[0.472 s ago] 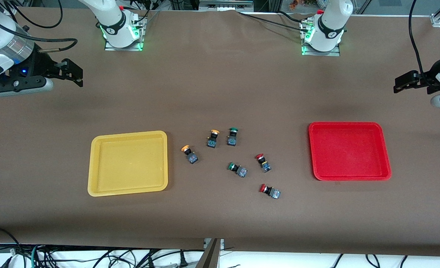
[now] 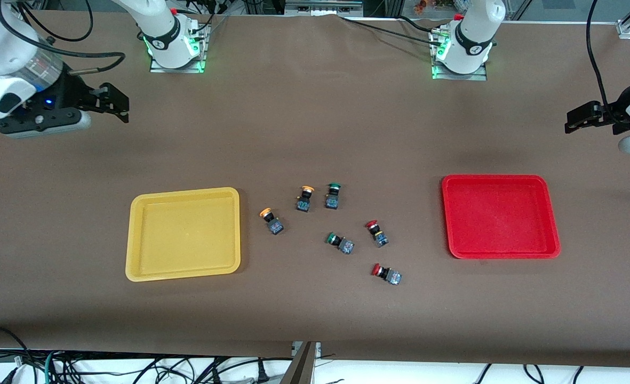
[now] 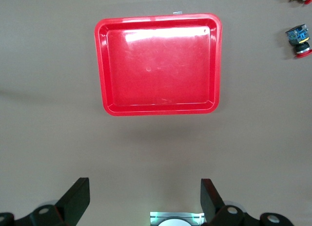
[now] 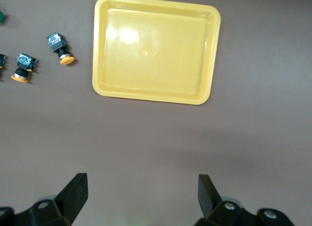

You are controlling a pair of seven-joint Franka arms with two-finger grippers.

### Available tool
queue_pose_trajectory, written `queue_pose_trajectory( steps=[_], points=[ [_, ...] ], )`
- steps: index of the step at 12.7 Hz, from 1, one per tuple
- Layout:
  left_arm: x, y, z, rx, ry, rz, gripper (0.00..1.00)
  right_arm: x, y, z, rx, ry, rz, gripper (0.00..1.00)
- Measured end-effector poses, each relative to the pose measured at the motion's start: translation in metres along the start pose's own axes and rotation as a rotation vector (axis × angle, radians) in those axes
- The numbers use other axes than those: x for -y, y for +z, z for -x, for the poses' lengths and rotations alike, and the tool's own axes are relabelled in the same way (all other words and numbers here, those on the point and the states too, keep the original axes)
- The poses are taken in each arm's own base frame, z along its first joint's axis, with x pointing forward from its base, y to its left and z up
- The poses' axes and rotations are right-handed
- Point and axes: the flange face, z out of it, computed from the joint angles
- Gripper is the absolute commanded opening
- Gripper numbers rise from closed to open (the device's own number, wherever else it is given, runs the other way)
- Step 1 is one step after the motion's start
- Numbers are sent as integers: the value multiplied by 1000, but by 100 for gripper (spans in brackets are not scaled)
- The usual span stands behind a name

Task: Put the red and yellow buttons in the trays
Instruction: 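Reach down and grasp a yellow-capped button with the right gripper, then place yellow in the yellow tray while the left gripper reaches red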

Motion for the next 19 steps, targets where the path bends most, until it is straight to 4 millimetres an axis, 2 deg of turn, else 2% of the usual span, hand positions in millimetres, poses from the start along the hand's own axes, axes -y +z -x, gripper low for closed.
queue_pose_trajectory(
  steps=[1, 2, 3, 5, 6, 7, 8, 9, 12, 15, 17, 19],
  points=[
    [0, 0, 0, 0, 0, 0, 100, 24, 16, -10, 13, -36, -31, 100],
    [0, 0, 0, 0, -1, 0, 100, 62, 41, -28, -1, -89, -57, 100],
    [0, 0, 0, 1, -1, 0, 100, 111, 76, -49, -32, -153, -66, 100],
    [1, 1, 0, 2, -1, 0, 100, 207, 169, -85, -94, -246, -69, 100],
    [1, 1, 0, 2, -1, 0, 100, 240, 213, -99, -112, -276, -70, 100],
    [1, 1, 0, 3, -1, 0, 100, 261, 250, -111, -118, -294, -69, 100],
    [1, 1, -1, 3, -1, 0, 100, 270, 278, -125, -126, -304, -68, 100],
    [1, 1, -1, 3, -1, 0, 100, 270, 297, -138, -142, -318, -65, 100],
    [-1, 1, 0, 9, 1, 0, 100, 252, 318, -171, -182, -373, -47, 100],
    [-2, 2, 0, 11, 4, 0, 100, 239, 341, -182, -185, -384, -40, 97],
    [-5, 2, -2, 4, 6, -1, 100, 239, 364, -181, -173, -380, -39, 82],
    [-14, 5, -9, -10, -4, -2, 100, 236, 384, -179, -163, -364, -44, 57]
  ],
)
